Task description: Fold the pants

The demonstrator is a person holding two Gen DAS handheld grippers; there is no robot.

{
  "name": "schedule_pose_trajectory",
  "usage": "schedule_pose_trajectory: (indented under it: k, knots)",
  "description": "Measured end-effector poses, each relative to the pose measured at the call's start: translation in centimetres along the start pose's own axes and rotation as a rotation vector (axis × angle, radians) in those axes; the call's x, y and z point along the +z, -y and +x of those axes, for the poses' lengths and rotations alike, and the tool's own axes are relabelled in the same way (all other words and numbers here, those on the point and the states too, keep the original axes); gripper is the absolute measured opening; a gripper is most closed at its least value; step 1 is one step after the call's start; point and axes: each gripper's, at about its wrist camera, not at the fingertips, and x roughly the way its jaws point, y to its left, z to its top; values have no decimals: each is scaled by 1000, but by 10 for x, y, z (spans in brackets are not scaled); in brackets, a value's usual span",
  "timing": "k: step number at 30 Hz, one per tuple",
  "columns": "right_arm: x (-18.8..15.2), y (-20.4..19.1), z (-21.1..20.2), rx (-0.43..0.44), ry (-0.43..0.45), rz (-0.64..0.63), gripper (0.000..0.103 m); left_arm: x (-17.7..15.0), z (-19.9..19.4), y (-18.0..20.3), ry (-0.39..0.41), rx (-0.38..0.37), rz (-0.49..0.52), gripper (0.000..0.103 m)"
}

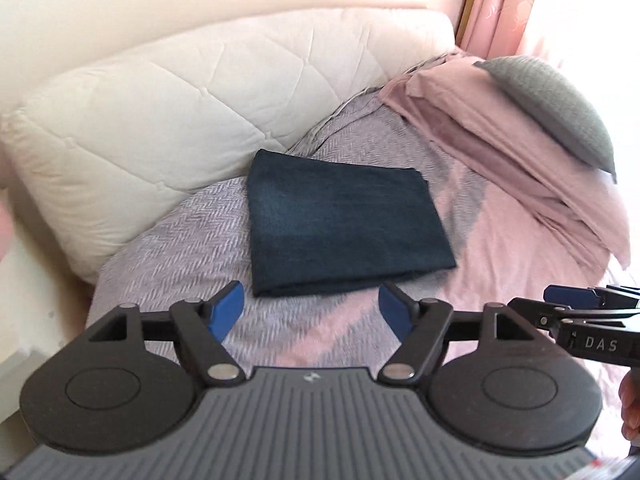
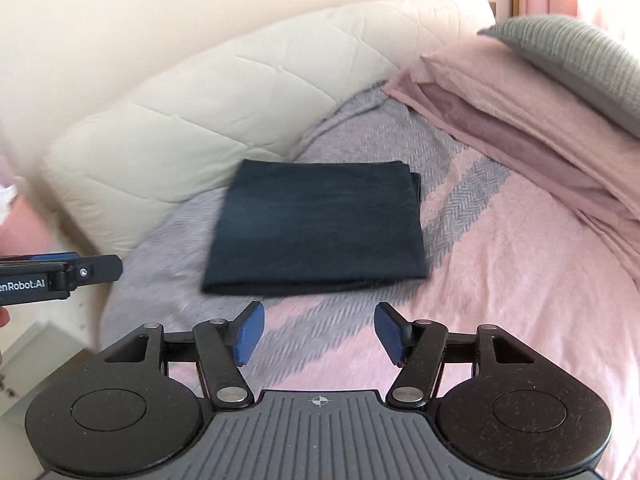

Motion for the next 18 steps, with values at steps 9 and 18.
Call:
schedule_pose_trajectory:
  k: [9, 18]
  knots:
    - [-52, -17, -113, 47, 48, 44, 59, -56, -114, 33, 49, 44, -12, 85]
    - [-98, -29, -186, 57, 61, 25, 60, -104, -190, 58, 91, 84, -34, 97]
